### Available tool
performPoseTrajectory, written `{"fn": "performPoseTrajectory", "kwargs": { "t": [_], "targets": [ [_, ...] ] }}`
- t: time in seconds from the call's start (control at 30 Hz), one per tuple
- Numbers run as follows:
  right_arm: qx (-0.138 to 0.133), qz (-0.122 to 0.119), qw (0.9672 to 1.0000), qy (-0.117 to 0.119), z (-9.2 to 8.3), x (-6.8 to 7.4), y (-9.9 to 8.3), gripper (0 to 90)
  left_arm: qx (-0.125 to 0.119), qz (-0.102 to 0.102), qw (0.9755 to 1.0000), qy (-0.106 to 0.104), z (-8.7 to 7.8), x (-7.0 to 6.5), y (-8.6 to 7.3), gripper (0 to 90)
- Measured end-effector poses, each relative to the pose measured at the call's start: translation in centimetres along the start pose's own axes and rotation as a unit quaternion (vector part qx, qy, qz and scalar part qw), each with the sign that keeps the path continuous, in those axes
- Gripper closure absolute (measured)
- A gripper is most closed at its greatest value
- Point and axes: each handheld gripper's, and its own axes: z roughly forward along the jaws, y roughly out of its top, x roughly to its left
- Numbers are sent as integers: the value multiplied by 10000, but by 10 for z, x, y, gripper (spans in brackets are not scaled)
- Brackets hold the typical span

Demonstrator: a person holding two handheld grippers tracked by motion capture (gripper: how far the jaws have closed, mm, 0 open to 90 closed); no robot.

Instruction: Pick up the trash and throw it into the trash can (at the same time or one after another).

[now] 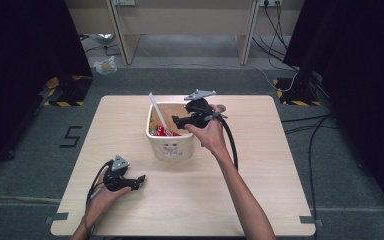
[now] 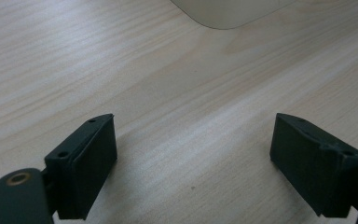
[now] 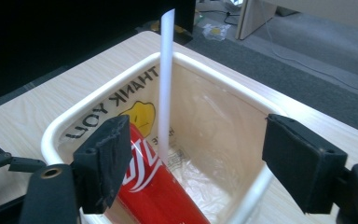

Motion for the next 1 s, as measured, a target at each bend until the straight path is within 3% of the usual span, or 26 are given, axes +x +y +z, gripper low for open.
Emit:
{"fn": "performPoseTrajectory", "kwargs": {
  "t": [1.0],
  "targets": [
    [-178,150,9988,-424,-49,-34,-32,202,1,7,10000,2,0,0,0,137]
  ]
}}
